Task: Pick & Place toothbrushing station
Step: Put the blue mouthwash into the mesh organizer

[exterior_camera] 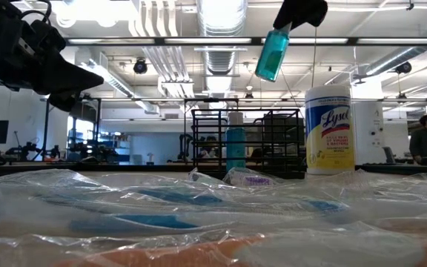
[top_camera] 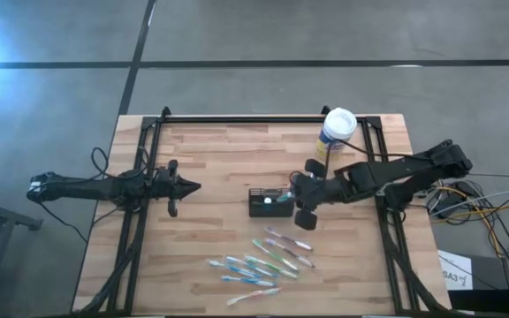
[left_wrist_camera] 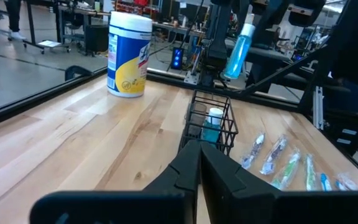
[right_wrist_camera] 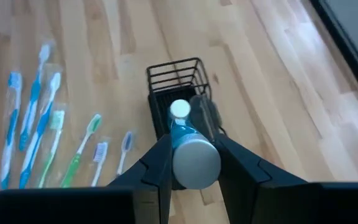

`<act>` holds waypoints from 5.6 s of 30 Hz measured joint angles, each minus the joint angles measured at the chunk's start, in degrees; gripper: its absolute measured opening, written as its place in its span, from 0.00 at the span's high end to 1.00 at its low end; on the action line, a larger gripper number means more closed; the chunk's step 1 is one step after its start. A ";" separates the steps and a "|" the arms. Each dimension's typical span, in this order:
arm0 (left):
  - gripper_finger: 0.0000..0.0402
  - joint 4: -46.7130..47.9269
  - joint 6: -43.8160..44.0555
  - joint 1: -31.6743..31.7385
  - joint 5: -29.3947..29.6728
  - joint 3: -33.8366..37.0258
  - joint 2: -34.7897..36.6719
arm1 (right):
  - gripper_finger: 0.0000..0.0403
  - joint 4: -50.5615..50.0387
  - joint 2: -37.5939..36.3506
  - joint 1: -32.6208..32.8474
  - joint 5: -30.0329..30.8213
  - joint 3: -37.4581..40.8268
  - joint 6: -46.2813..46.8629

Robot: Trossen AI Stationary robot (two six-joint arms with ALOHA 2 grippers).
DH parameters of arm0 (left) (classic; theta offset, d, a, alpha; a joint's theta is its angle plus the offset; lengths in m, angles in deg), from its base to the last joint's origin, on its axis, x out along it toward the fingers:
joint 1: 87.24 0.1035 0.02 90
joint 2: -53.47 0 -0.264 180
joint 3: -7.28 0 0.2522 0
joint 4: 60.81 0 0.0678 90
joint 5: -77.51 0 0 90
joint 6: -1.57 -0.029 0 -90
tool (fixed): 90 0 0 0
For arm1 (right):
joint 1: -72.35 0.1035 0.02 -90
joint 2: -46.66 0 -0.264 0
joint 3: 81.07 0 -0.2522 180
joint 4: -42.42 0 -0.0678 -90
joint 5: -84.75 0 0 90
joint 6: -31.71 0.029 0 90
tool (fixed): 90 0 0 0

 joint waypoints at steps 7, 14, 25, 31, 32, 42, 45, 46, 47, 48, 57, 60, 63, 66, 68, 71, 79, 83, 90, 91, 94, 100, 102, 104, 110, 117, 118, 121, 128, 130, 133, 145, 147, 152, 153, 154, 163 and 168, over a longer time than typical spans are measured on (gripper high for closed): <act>0.96 0.21 -0.78 0.00 -0.01 0.01 0.00 | 0.77 2.56 0.87 -1.47 -0.21 -0.03 -0.80; 0.96 0.46 -0.83 0.00 0.01 -0.01 0.00 | 0.77 2.57 2.00 -1.96 -0.31 -2.06 0.73; 0.95 1.09 -0.78 0.00 0.03 0.01 -0.12 | 0.77 -5.50 13.60 -3.39 -1.64 -18.43 -0.30; 0.95 1.18 -1.13 0.00 0.01 0.01 -0.13 | 0.77 -8.88 21.28 -4.06 -1.67 -27.72 -4.83; 0.95 1.18 -1.13 0.00 0.01 0.01 -0.13 | 0.77 -10.10 22.29 -4.06 -1.66 -29.11 -5.30; 0.95 1.22 -1.11 0.00 -0.01 0.01 -0.15 | 0.77 -18.47 26.97 -4.56 -1.12 -37.17 -4.94; 0.95 1.22 -0.73 -0.01 -0.01 0.01 -0.14 | 0.77 -19.01 27.34 -4.68 -1.09 -36.45 -4.88; 0.95 1.25 -0.73 -0.01 -0.02 0.01 -0.15 | 0.77 -19.10 27.36 -4.66 -1.11 -36.24 -4.86; 0.95 1.24 -0.71 -0.02 -0.01 0.01 -0.15 | 0.77 -19.08 27.31 -4.63 -1.12 -35.90 -4.87; 0.95 1.23 -0.68 -0.02 -0.01 0.01 -0.13 | 0.77 -19.43 27.09 -4.52 -1.12 -35.46 -4.71; 0.96 1.23 -0.08 -0.02 -0.03 0.01 -0.15 | 0.77 -22.27 22.55 -2.84 -3.11 -31.37 -2.68; 0.95 1.23 -0.04 0.00 0.01 0.01 -0.15 | 0.77 -20.79 22.71 -2.91 -3.62 -28.68 -2.68; 0.95 1.22 0.20 0.00 0.03 0.00 -0.15 | 0.77 -19.59 22.70 -2.91 -3.65 -26.49 -2.70; 0.95 1.22 0.24 -0.02 0.05 0.01 -0.15 | 0.77 -19.45 22.66 -2.91 -3.71 -24.31 -2.69; 0.95 1.22 0.22 0.00 0.10 -0.01 -0.15 | 0.77 -19.04 22.70 -2.92 -3.69 -23.42 -2.51; 0.95 1.23 0.10 0.00 0.10 -0.01 -0.15 | 0.77 -16.80 22.62 -2.95 -3.64 -23.06 -2.77; 0.95 1.23 0.16 -0.02 0.12 0.01 -0.15 | 0.77 -13.87 22.62 -3.50 -4.22 -21.70 -3.29; 0.96 1.25 0.14 -0.02 0.14 0.01 -0.15 | 0.77 -13.91 22.62 -3.56 -4.47 -21.61 -2.96; 0.95 1.25 0.11 0.00 0.14 0.01 -0.15 | 0.77 -13.34 22.50 -3.50 -5.48 -20.24 -2.65; 0.95 1.24 0.07 -0.02 0.14 0.01 -0.15 | 0.77 -13.24 22.44 -3.50 -5.42 -19.92 -2.54; 0.95 1.24 0.05 -0.01 0.15 0.01 -0.15 | 0.77 -13.17 22.35 -3.50 -5.33 -19.52 -2.50; 0.97 1.25 -0.04 -0.01 0.17 0.01 -0.15 | 0.77 -13.36 21.99 -3.50 -5.36 -19.75 -2.65; 0.96 1.24 -0.08 -0.02 0.17 0.00 -0.15 | 0.77 -13.69 21.84 -3.52 -4.91 -20.01 -2.76; 0.96 1.25 -0.08 -0.02 0.17 0.01 -0.15 | 0.77 -14.17 21.66 -3.59 -4.82 -20.18 -2.77; 0.97 1.25 -0.38 -0.02 0.19 0.01 -0.15 | 0.77 -14.13 21.59 -4.16 -4.87 -20.23 -2.76; 0.97 1.25 -0.71 -0.02 0.19 0.01 -0.15 | 0.77 -15.72 21.55 -4.30 -5.38 -20.23 -2.79; 0.97 1.25 -0.84 -0.02 0.19 0.01 -0.15 | 0.77 -15.83 21.52 -4.30 -5.46 -20.23 -2.79; 0.98 1.25 -0.96 -0.01 0.19 0.01 -0.15 | 0.77 -15.80 21.52 -4.30 -5.55 -20.23 -2.79; 0.97 1.25 -0.95 -0.02 0.18 0.01 -0.15 | 0.77 -15.42 21.52 -4.52 -4.68 -20.49 -3.33; 0.97 1.25 -0.96 0.00 0.19 0.01 -0.15 | 0.77 -15.42 21.56 -4.58 -4.20 -20.77 -3.99; 0.97 1.26 -0.95 -0.02 0.19 0.01 -0.15 | 0.77 -15.41 21.57 -4.57 -4.18 -21.86 -4.45; 0.96 1.40 -0.95 -0.01 0.19 0.01 -0.15 | 0.77 -18.03 21.59 -4.43 -6.06 -22.42 -5.44; 0.97 1.40 -0.95 -0.02 0.17 0.01 -0.15 | 0.77 -16.67 21.59 -4.44 -6.06 -21.64 -5.56; 0.98 1.39 -0.93 -0.01 0.17 0.01 -0.15 | 0.77 -16.04 21.59 -4.44 -6.16 -20.11 -5.50; 0.98 1.38 -0.95 -0.01 0.19 0.01 -0.15 | 0.77 -15.90 21.59 -4.42 -6.16 -19.76 -5.50; 0.98 1.38 -0.95 -0.02 0.17 0.01 -0.14 | 0.77 -15.75 21.59 -4.41 -6.16 -19.47 -5.50; 0.96 1.35 -0.94 -0.02 0.19 0.01 -0.14 | 0.77 -12.64 21.61 -4.52 -6.16 -16.71 -5.50; 0.97 1.33 -0.93 -0.02 0.17 0.01 -0.15 | 0.77 -10.89 21.66 -4.52 -6.25 -14.76 -5.36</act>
